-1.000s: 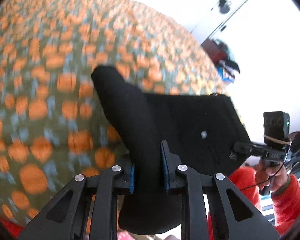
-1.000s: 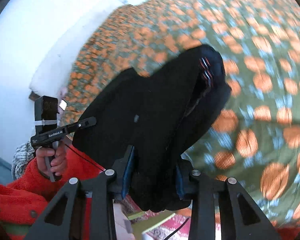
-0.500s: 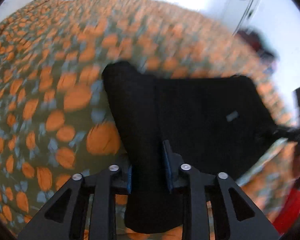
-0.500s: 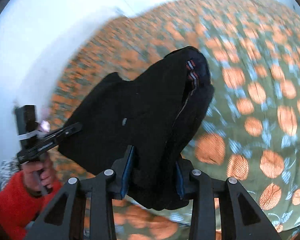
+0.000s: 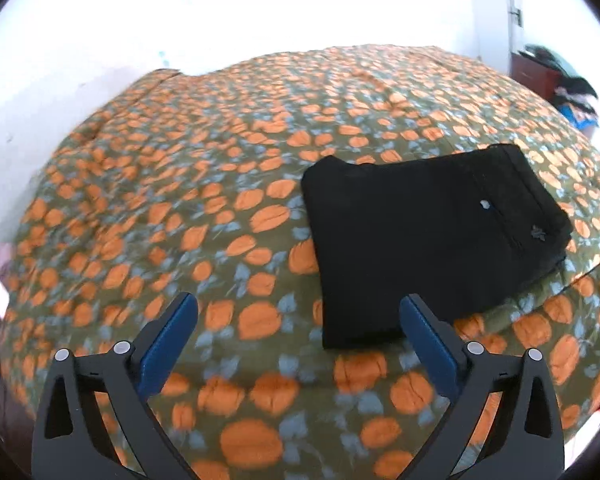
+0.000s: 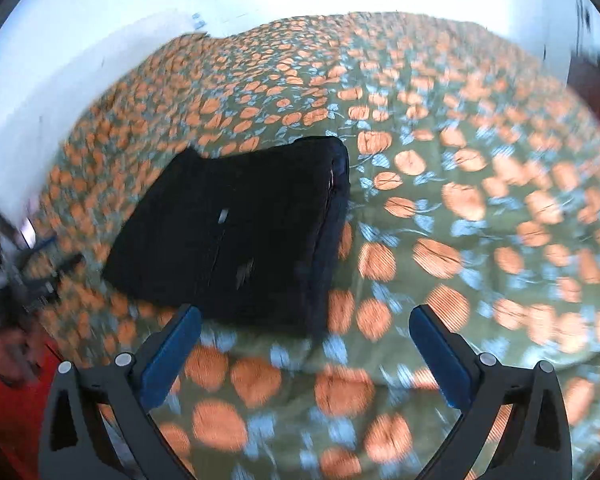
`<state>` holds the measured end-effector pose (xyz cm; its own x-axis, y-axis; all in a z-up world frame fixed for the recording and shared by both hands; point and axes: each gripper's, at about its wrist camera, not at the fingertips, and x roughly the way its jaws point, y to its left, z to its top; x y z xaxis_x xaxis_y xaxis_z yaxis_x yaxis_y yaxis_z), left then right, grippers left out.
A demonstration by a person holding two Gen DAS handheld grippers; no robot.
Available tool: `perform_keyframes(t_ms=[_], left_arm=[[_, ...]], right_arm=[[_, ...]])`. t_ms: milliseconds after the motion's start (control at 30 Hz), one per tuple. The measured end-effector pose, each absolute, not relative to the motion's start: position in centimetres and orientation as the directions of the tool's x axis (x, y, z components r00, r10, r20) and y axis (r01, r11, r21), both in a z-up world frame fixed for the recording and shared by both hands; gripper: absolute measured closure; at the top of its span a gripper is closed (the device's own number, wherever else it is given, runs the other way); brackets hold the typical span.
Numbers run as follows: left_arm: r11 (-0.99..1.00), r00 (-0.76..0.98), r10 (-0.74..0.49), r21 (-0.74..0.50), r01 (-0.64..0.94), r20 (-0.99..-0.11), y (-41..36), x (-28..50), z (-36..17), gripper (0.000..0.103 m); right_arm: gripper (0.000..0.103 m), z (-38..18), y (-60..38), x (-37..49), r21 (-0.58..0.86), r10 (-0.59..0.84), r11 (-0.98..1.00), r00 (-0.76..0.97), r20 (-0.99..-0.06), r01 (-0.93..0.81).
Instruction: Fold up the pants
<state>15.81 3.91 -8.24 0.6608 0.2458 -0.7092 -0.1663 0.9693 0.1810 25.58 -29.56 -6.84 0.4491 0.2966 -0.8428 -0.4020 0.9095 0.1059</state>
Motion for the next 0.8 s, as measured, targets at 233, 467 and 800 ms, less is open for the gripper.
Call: perform_keyframes(t_ms=[233, 467, 800], left_arm=[[0.969, 0.629, 0.241, 0.151, -0.195, -0.739, 1.4, 10.9, -6.7, 0.002], [0.984, 0.552, 0.176, 0.130, -0.122, -0.815, -0.6, 8.1, -7.1, 0.002], [0.991, 0.573, 0.127, 0.076, -0.111, -0.809, -0.8, 7.4, -6.6, 0.002]], right_arm=[[0.000, -5.0, -29.1, 16.1, 0.003, 0.211, 0.933, 0.540, -0.814, -0.359], [0.000, -4.7, -28.0, 12.4, 0.051, 0.228, 0.939, 0.503, -0.834, -0.341], [0.000, -3.8, -26.2, 10.8, -0.013, 0.188, 0.935, 0.527, -0.829, -0.353]])
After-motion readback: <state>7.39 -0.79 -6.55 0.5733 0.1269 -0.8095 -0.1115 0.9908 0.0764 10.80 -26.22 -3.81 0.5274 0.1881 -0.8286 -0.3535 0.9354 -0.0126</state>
